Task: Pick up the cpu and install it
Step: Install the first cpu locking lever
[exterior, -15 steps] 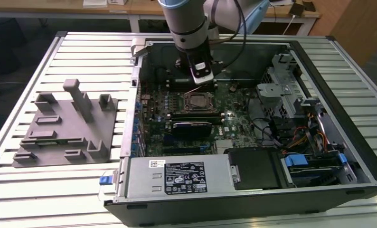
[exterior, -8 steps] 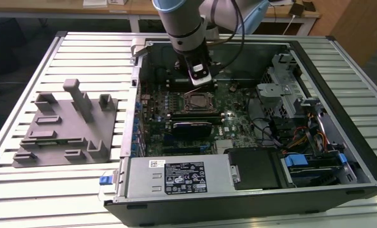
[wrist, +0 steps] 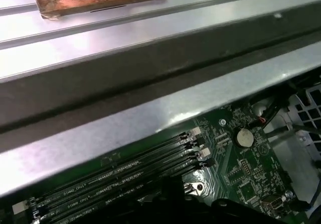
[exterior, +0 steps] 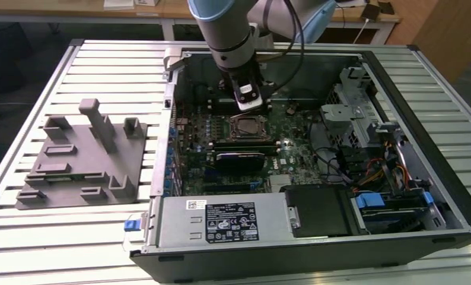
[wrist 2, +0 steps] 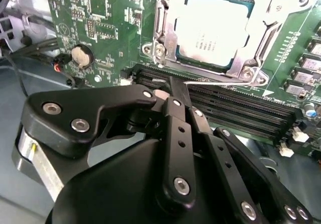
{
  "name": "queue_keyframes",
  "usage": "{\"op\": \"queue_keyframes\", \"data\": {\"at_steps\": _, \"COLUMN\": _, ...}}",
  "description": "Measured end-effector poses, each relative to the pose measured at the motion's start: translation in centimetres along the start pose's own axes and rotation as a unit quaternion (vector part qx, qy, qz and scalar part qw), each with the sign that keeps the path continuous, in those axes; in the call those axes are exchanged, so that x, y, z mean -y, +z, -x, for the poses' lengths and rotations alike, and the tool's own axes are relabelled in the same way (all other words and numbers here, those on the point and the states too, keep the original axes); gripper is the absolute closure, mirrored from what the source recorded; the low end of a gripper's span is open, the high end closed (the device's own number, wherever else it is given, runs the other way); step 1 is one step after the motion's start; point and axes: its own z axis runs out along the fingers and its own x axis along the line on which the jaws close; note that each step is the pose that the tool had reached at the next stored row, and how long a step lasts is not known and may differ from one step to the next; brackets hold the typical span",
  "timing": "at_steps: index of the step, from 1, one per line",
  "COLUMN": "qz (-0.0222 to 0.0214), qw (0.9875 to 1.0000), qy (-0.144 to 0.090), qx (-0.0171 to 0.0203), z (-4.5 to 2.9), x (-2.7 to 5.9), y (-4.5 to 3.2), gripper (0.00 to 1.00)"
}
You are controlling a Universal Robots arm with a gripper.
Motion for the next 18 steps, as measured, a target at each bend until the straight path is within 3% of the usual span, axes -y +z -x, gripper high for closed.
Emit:
{"op": "queue_keyframes", "data": {"at_steps": 6, "qz": -0.0056, "qw": 0.9997, "qy": 0.024, "qx": 0.0074, "z": -0.15, "x": -0.11, "y": 0.31, "gripper": 0.89}}
{"op": "queue_keyframes", "data": {"at_steps": 18, "qz": -0.0056, "qw": 0.9996, "qy": 0.027, "qx": 0.0089, "z": -0.74, "x": -0.2, "y": 0.57, "gripper": 0.89}}
